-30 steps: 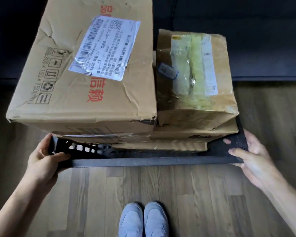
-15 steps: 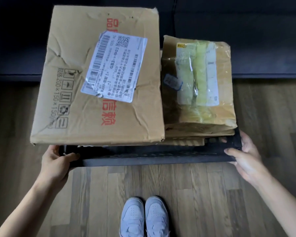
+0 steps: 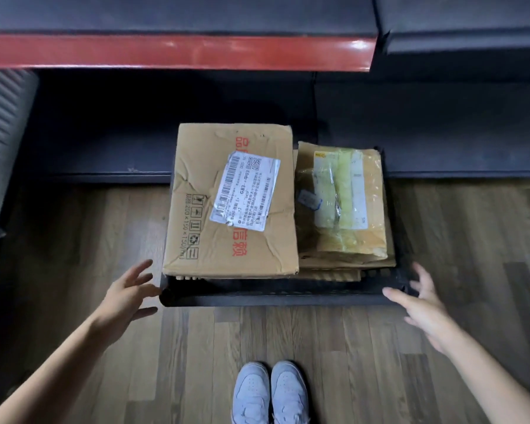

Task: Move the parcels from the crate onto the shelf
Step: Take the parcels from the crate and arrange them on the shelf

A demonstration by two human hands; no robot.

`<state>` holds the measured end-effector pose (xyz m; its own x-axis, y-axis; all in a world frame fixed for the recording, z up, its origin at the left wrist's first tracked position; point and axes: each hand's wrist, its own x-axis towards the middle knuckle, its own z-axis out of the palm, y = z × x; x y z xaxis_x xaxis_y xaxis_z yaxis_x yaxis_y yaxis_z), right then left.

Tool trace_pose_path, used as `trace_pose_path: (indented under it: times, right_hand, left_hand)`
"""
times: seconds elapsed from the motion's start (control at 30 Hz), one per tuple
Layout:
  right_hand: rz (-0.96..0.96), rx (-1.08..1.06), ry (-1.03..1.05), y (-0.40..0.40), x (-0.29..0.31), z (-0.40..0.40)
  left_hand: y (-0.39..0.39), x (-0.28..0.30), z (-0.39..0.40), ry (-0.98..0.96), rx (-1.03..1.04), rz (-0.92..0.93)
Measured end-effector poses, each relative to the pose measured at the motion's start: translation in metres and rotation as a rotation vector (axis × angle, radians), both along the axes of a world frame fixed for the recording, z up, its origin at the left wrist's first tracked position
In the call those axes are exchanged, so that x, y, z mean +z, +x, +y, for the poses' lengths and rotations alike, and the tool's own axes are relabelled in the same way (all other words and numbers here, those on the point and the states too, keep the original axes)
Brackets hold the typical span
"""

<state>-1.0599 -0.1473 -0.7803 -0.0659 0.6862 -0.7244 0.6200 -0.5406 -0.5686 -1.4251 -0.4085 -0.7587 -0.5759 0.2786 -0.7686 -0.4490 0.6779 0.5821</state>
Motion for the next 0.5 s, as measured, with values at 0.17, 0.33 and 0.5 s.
trace_pose_path:
  times: [0.17, 0.33, 0.5]
  right_hand:
    - [0.015, 0.043, 0.034, -0.014, 0.057, -0.023]
    - [0.045, 0.071, -0.034, -0.032, 0.109, -0.035]
    - [0.105, 0.105, 0.001, -0.067, 0.148, -0.028]
  left_hand:
    - [-0.016, 0.068, 0.008, -0.008, -0.046, 0.003]
    - [-0.016, 0.125, 0.018, 0.023, -0.079, 0.018]
    - [0.004, 0.152, 0.030, 0.091, -0.087, -0.027]
